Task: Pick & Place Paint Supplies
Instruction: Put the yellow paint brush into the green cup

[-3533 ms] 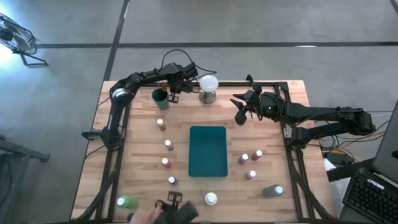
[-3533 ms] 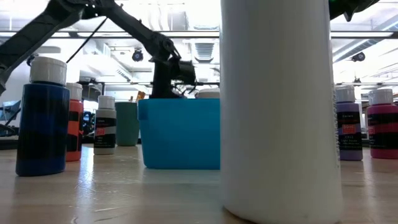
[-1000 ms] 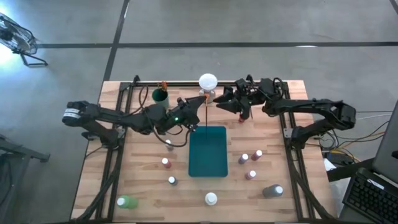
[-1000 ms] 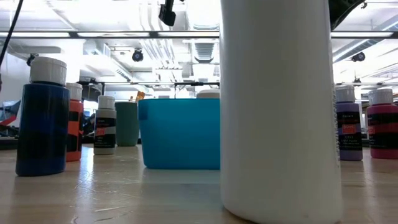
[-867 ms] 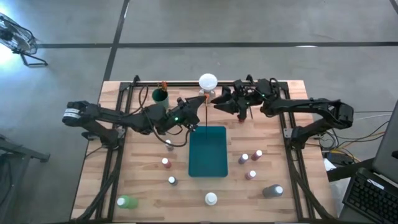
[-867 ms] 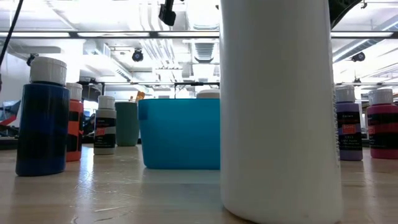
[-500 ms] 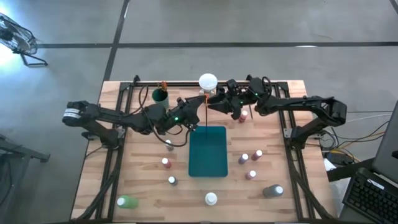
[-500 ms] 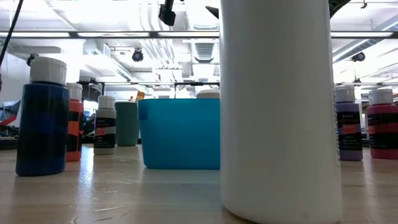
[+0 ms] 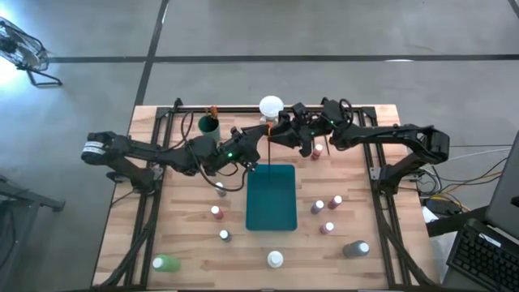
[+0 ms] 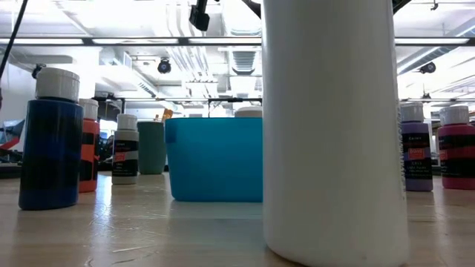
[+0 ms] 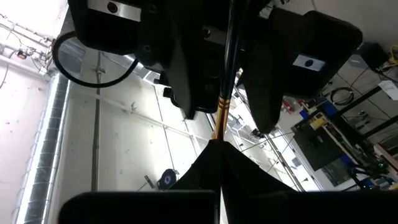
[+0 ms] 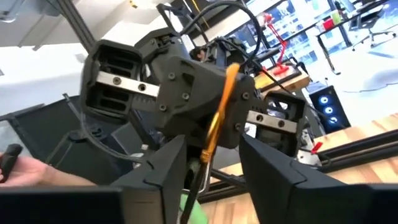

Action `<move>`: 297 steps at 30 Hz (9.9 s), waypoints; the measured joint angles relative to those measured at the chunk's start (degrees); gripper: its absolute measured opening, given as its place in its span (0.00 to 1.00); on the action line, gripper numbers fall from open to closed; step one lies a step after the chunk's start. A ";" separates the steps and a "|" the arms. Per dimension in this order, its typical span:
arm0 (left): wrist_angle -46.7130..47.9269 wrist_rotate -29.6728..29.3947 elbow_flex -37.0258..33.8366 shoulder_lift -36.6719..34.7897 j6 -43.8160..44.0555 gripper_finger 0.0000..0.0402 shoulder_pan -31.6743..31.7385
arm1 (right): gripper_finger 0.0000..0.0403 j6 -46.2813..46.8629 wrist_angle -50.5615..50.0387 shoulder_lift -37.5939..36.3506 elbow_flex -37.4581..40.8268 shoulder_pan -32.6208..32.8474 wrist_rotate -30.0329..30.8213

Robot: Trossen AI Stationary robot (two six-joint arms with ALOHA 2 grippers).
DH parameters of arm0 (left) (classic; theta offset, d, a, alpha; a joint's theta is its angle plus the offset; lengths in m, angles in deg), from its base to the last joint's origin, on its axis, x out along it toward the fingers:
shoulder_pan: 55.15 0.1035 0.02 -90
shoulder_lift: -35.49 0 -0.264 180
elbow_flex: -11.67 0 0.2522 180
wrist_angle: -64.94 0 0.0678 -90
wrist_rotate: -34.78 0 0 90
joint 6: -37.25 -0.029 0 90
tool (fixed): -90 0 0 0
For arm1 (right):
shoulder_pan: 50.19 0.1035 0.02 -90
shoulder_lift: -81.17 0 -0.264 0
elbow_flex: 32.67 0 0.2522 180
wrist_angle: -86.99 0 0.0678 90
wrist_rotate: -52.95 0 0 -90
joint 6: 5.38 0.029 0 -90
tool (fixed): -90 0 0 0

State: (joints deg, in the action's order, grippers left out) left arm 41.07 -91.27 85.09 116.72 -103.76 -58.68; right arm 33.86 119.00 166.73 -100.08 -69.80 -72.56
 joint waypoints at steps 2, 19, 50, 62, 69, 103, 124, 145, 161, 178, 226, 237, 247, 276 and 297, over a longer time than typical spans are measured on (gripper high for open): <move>0.00 0.00 0.00 0.00 0.01 0.00 0.00 | 0.31 -0.59 -0.17 0.10 -0.18 0.01 0.94; 0.55 -0.47 0.02 0.00 0.56 0.01 0.02 | 0.03 -1.90 -0.40 1.93 -1.45 0.24 0.00; 34.89 -7.36 -8.98 -32.61 96.58 0.33 1.70 | 0.03 -9.31 -5.30 -0.70 -2.33 0.22 -3.23; 36.33 14.60 -13.10 -32.61 140.20 0.33 4.86 | 0.03 -16.55 -6.19 -0.72 -2.38 0.22 -3.06; 36.52 20.25 -12.33 -22.77 147.15 0.33 7.12 | 0.03 -17.53 -7.45 -0.74 -2.38 0.30 -3.79; 38.52 33.92 2.03 -9.58 150.99 0.45 9.81 | 0.03 -30.98 -21.54 -0.83 -7.38 1.18 -3.16; 31.58 35.60 1.95 -5.25 148.48 0.45 9.84 | 0.03 -31.10 -20.27 -0.81 -7.87 1.29 -1.79; 31.71 35.72 1.95 -5.20 143.98 0.04 9.81 | 0.03 -31.58 -20.78 -0.72 -7.89 1.27 -1.77; 37.06 33.30 1.95 -9.93 142.00 0.04 9.81 | 0.17 -32.10 -24.88 -3.37 -7.88 0.86 -1.92; 41.41 7.79 -9.15 -25.24 135.00 0.04 12.38 | 0.25 -39.38 -44.38 -11.30 -7.28 -0.52 2.91; -9.73 15.56 -45.88 -19.40 138.16 0.04 36.54 | 0.21 -40.83 -43.92 -11.19 -6.67 -0.55 7.47; -9.38 15.13 -49.20 -18.16 141.61 0.04 36.78 | 0.22 -40.87 -44.03 -11.19 -6.67 -0.55 7.48; -5.89 15.10 -49.35 -17.99 142.89 0.04 36.83 | 0.12 -40.96 -44.03 -11.19 -6.66 -0.55 7.48; -5.40 15.83 -46.66 -18.12 140.05 0.28 36.83 | 0.15 -40.89 -43.99 -11.19 -6.65 -0.55 7.50; -3.37 16.71 -43.31 -21.27 137.67 0.28 36.82 | 0.07 -40.74 -44.05 -11.19 -6.64 -0.52 7.48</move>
State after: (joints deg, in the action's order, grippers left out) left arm 37.70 -74.57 41.77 95.45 33.91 -21.86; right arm -6.88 74.94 155.54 -106.73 -70.33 -65.08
